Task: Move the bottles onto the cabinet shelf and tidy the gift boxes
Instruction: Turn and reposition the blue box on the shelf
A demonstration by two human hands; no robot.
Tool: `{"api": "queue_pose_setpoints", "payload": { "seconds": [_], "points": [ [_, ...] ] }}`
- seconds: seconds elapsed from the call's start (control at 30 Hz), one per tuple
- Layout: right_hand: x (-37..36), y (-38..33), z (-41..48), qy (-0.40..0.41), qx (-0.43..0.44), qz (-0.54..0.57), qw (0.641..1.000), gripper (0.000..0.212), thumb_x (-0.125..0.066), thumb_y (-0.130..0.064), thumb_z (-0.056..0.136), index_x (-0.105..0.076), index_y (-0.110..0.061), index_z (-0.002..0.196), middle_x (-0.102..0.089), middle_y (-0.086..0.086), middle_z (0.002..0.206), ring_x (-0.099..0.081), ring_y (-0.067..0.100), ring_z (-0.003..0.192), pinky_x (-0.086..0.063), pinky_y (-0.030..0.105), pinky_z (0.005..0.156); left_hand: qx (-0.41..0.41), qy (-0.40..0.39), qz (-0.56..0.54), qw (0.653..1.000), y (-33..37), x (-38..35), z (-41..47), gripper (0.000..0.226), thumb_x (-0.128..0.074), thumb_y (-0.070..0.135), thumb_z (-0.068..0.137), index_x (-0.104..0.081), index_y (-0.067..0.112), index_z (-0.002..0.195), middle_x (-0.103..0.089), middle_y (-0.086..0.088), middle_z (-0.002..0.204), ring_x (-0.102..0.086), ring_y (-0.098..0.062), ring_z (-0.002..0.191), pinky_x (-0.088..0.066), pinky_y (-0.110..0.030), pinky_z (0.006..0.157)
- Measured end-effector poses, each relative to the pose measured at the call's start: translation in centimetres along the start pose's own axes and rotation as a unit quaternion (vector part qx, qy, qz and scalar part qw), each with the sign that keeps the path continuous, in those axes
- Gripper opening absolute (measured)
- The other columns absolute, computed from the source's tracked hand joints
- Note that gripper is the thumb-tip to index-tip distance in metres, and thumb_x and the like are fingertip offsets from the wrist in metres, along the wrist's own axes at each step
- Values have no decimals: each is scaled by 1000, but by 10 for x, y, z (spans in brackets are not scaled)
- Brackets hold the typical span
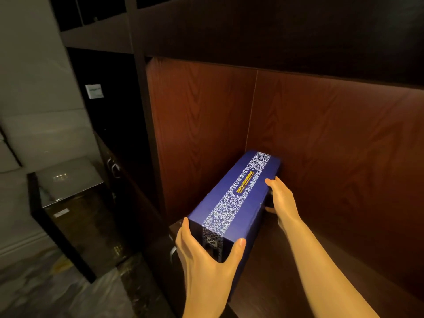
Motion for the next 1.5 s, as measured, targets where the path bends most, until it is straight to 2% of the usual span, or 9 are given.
{"api": "queue_pose_setpoints", "payload": {
  "seconds": [0.17,0.33,0.5,0.67,0.87,1.03,1.2,1.37,1.5],
  "points": [
    [-1,1,-10,-18,9,7,1000,79,-60,-65,83,-37,-32,150,-46,-2,152,-48,23,134,-46,52,103,2,-19,3,1000,-14,12,11,125,-66,84,52,-12,32,153,-22,14,149,-25,-9,139,-29,-37,114],
    [9,9,-84,-11,63,-10,998,103,-58,-88,62,-39,-35,149,-45,-13,150,-46,9,135,-37,47,114,-18,-67,-60,996,-14,23,56,103,-53,80,67,-29,27,151,-36,12,147,-35,-2,135,-28,-27,109],
    [12,29,-161,-5,84,23,996,82,-60,-86,65,-47,-50,137,-50,-28,142,-47,-2,132,-38,44,114,-6,-154,-161,975,-6,8,122,65,-56,62,78,-48,33,135,-55,18,128,-51,14,116,-37,-13,90],
    [-13,37,-225,7,119,-21,993,88,-70,-79,63,-36,-52,140,-44,-39,141,-41,-9,134,-42,25,105,3,-273,-126,954,-1,-32,183,69,-66,49,87,-41,25,147,-50,6,143,-51,-13,128,-40,-39,108],
    [-53,39,-248,77,132,-129,980,87,-71,-69,71,-27,-56,146,-38,-46,141,-37,-20,129,-39,12,104,54,-405,-92,908,7,-85,210,79,-64,46,90,-28,19,155,-39,-5,155,-44,-23,136,-40,-43,108],
    [-50,42,-240,173,118,-158,965,53,-65,-31,94,-42,-56,134,-53,-28,140,-47,-11,127,-39,14,106,68,-511,-124,848,11,-103,187,50,-61,26,96,-45,21,144,-68,-11,125,-70,-31,103,-56,-45,84],
    [-46,39,-244,213,173,-225,935,47,-63,-19,96,-54,-34,139,-56,-26,134,-49,-14,121,-40,9,101,91,-500,-177,843,14,-101,173,37,-52,18,100,-48,24,137,-67,-18,119,-69,-32,93,-56,-44,76],
    [-5,42,-248,292,204,-225,907,41,-63,-6,94,-65,-21,131,-66,-17,122,-55,-11,109,-37,-1,83,71,-459,-180,867,17,-109,147,38,-51,15,101,-45,21,139,-65,-14,124,-66,-34,107,-53,-51,93],
    [35,45,-246,283,210,-208,912,41,-58,-3,96,-64,-27,128,-57,-47,110,-55,-21,106,-37,-2,82,72,-422,-197,882,18,-116,119,44,-49,15,103,-37,22,145,-63,-8,127,-66,-26,106,-54,-43,89]
  ]
}}
Point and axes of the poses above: each hand's wrist, its own z-axis towards the middle knuckle, its own x-axis out of the back of the hand, y = z × x, the point moved 6 cm from there along z, towards the middle knuckle
